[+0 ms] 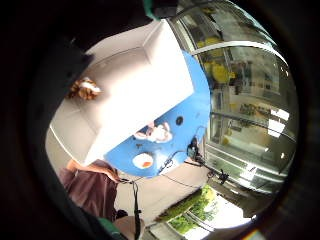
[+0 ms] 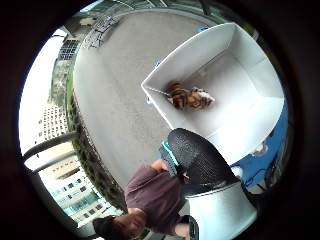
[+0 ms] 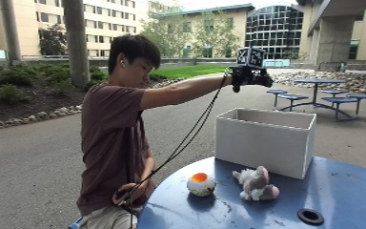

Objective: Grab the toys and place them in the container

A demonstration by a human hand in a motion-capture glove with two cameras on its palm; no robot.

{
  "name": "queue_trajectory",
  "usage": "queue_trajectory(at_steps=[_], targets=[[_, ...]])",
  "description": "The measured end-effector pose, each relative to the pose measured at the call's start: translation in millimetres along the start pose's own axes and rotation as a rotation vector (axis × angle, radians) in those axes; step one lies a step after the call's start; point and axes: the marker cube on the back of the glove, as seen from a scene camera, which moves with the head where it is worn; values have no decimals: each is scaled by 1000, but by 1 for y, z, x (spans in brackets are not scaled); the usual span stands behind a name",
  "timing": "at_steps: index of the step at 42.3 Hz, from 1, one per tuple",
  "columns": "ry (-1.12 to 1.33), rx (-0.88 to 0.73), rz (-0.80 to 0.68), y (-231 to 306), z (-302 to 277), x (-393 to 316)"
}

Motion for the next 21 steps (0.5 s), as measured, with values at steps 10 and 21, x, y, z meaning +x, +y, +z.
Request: queue_trajectory(at_steps=[10,21], targets=[[75,28,134,77,-9,111],[-53,41,225,148,66,234]])
